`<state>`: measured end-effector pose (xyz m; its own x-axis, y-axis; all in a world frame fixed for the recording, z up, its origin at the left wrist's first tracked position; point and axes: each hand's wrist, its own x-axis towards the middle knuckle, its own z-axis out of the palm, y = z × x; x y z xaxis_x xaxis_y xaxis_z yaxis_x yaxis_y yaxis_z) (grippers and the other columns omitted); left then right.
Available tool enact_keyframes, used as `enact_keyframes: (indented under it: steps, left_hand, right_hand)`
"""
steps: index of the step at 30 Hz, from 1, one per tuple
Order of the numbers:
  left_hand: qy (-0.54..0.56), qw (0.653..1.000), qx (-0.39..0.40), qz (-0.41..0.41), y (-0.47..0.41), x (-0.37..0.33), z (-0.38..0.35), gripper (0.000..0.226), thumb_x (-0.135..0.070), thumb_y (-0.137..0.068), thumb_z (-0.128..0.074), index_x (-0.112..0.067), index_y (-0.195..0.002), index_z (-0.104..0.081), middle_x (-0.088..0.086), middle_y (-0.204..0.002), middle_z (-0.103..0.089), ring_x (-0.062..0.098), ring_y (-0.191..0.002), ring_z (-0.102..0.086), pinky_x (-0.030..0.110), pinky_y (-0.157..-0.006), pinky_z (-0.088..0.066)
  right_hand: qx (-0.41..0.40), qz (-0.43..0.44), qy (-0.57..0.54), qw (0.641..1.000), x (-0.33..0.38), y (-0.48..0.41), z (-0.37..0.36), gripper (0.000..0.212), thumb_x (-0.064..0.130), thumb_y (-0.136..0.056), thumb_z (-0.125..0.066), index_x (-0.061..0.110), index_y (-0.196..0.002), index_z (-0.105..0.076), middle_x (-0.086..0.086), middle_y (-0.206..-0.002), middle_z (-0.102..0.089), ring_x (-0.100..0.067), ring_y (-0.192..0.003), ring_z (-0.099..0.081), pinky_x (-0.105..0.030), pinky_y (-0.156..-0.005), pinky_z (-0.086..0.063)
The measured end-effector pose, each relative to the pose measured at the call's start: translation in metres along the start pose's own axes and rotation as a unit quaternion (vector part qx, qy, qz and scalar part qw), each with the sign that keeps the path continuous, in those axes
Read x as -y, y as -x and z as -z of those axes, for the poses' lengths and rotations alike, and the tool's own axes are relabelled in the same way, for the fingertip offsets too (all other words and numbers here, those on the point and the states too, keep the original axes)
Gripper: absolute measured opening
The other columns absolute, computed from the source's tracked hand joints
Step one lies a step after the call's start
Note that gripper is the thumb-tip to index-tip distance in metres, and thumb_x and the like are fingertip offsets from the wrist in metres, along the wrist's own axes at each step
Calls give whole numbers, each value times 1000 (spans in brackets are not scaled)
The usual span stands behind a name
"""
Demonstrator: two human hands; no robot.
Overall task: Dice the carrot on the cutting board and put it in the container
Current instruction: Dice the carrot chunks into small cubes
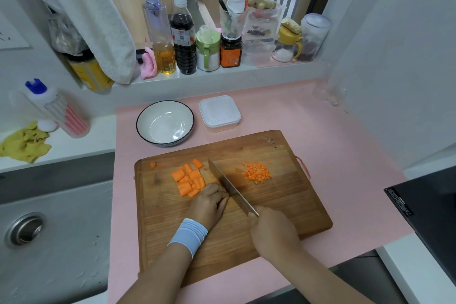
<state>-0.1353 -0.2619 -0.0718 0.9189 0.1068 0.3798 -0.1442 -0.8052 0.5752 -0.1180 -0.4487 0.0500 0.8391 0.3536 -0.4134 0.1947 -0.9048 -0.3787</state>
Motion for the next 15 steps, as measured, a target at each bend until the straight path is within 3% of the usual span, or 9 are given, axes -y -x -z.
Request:
enact_keyframes:
  steps: [11, 15]
  left_hand:
    - [6, 1000, -4, 5, 0, 0, 0, 10, -3, -78, -77, -10, -85, -75, -1, -89, -66, 8, -92, -56, 12, -85, -44]
    - [5, 1000, -8, 5, 0, 1, -1, 8, -4, -80, -75, -9, -85, -75, 0, -89, -66, 10, -91, -58, 19, -82, -48]
  right_hand:
    - [19, -25, -10, 999, 4, -11, -2, 30, 38, -104, -39, 23, -104, -65, 1, -99, -69, -23, -96, -64, -35, -83, -52]
    - [22, -25, -9, 999, 11, -17, -3, 31, 38, -105, -38, 21, -107, -64, -1, -103, -69, -24, -98, -65, -34, -80, -51]
